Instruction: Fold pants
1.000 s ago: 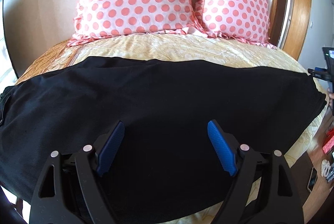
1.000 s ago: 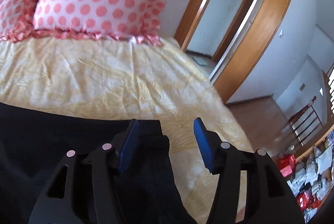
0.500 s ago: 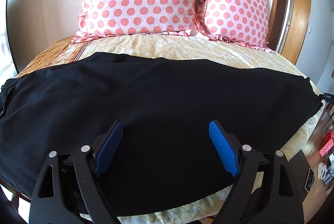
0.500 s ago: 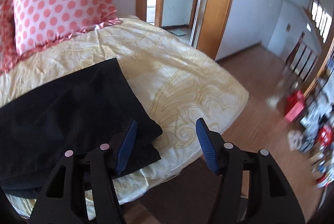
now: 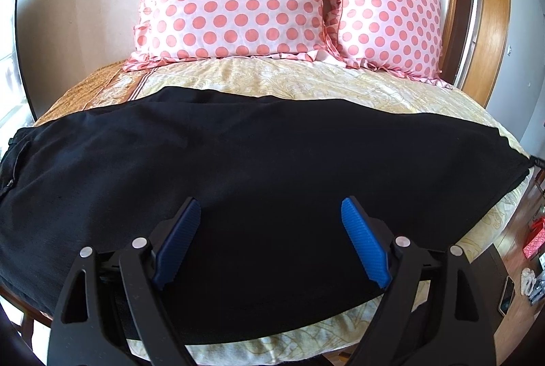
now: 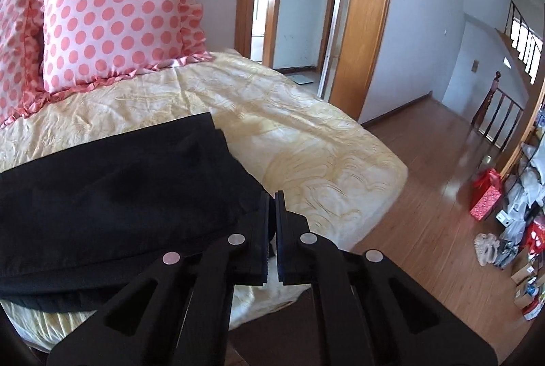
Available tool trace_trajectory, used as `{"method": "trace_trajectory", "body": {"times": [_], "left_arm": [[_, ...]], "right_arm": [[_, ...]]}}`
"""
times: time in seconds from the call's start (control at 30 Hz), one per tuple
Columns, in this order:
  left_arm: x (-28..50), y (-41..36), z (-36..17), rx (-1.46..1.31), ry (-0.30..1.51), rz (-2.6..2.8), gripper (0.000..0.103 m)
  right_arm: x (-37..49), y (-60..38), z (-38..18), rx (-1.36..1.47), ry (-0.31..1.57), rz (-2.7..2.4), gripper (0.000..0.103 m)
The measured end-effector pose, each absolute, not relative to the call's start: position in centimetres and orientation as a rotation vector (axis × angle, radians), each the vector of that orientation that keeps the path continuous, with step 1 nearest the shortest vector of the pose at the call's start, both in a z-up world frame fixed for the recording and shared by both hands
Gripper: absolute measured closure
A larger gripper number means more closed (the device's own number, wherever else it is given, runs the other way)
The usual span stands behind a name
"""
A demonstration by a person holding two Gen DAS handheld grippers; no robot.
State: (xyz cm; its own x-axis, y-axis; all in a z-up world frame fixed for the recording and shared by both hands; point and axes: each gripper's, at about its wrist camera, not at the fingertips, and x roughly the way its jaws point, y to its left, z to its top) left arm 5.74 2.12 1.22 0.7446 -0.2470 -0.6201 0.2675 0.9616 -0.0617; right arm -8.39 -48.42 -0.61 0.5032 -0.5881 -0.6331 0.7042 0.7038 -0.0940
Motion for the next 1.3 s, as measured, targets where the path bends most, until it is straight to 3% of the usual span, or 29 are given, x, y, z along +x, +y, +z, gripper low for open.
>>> {"method": "trace_trajectory", "body": {"times": [0.17, 0.23, 0.4, 0.47, 0.5, 0.53, 0.6, 0.67, 0.9, 1.2, 1.3], "left_arm": [[6.0, 2.6, 1.1, 0.048, 0.684, -0.286, 0.018], [5.6, 2.9, 1.2, 0.063, 0.673, -0.278, 0.018], [5.2, 5.2, 1.6, 0.022, 0.641, -0.269, 0.015], [5.5, 5.6, 1.2, 0.026, 0.660, -0.262, 0.015], [5.4, 5.7, 0.8, 0.037, 0.669, -0.264, 0.015], [5.3, 5.8, 0.5, 0.046, 0.676, -0.262, 0.016], [4.5, 5.9, -0.1, 0.078, 0.660, -0.258, 0.016], [4.0, 6.2, -0.1, 0.071, 0.650, -0.259, 0.016], [3.8, 6.4, 0.0, 0.020, 0.635, -0.260, 0.010], [3.8, 6.2, -0.2, 0.033, 0.614, -0.278, 0.005], [3.7, 6.1, -0.3, 0.047, 0.609, -0.286, 0.005]], "right_arm": [[-6.9, -48.1, -1.5, 0.119, 0.748, -0.809, 0.097], [-6.5, -47.2, -0.3, 0.068, 0.734, -0.853, 0.091], [-2.0, -40.6, 3.7, -0.056, 0.647, -0.620, 0.086], [1.3, -36.2, 5.1, -0.064, 0.620, -0.407, 0.070], [2.6, -34.4, 5.5, -0.066, 0.611, -0.327, 0.049], [4.8, -31.3, 6.0, -0.077, 0.597, -0.194, 0.043], [8.2, -26.1, 6.3, -0.123, 0.593, -0.006, 0.045], [11.4, -20.7, 6.3, -0.183, 0.596, 0.154, 0.056], [21.1, -5.5, 4.0, -0.320, 0.714, 0.560, 0.064], [24.0, -2.6, 1.2, -0.364, 0.828, 0.675, 0.064], [24.6, -2.7, 0.3, -0.349, 0.872, 0.695, 0.079]]}}
